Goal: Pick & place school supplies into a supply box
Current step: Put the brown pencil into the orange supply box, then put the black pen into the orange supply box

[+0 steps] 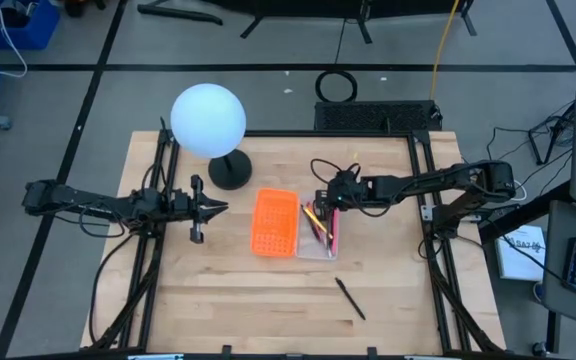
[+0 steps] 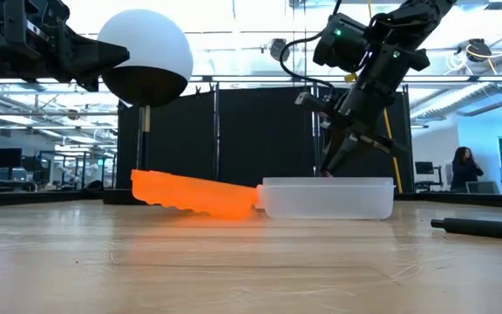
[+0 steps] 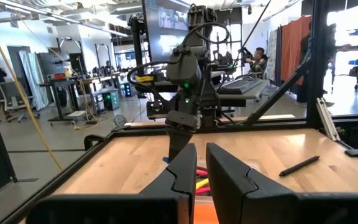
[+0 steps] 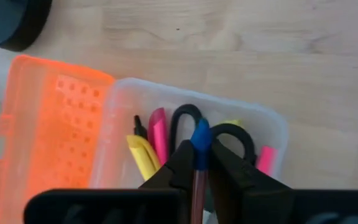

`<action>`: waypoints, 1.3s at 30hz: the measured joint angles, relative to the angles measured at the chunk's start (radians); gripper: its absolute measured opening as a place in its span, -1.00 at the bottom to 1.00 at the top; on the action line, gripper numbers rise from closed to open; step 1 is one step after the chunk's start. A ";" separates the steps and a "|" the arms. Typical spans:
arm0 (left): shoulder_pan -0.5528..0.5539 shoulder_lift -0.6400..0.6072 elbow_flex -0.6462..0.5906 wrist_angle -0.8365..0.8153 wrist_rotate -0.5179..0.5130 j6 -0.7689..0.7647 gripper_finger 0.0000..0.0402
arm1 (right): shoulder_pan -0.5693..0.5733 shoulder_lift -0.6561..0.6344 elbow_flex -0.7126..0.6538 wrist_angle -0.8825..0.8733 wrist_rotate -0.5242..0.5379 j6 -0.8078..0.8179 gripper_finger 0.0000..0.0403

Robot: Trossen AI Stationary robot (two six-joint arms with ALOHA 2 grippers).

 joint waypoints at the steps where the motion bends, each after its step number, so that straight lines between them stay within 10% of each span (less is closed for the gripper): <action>1: 0.000 0.000 0.000 0.000 0.000 0.000 -0.77 | 0.000 0.000 0.000 -0.009 0.000 -0.002 -0.86; 17: 0.000 0.000 0.000 -0.021 0.000 -0.001 -0.77 | 0.000 0.000 0.000 -0.046 -0.028 -0.154 -0.37; 39: 0.000 0.000 0.000 -0.023 0.000 0.000 -0.77 | 0.087 -0.075 0.106 -0.145 -0.153 -0.392 -0.48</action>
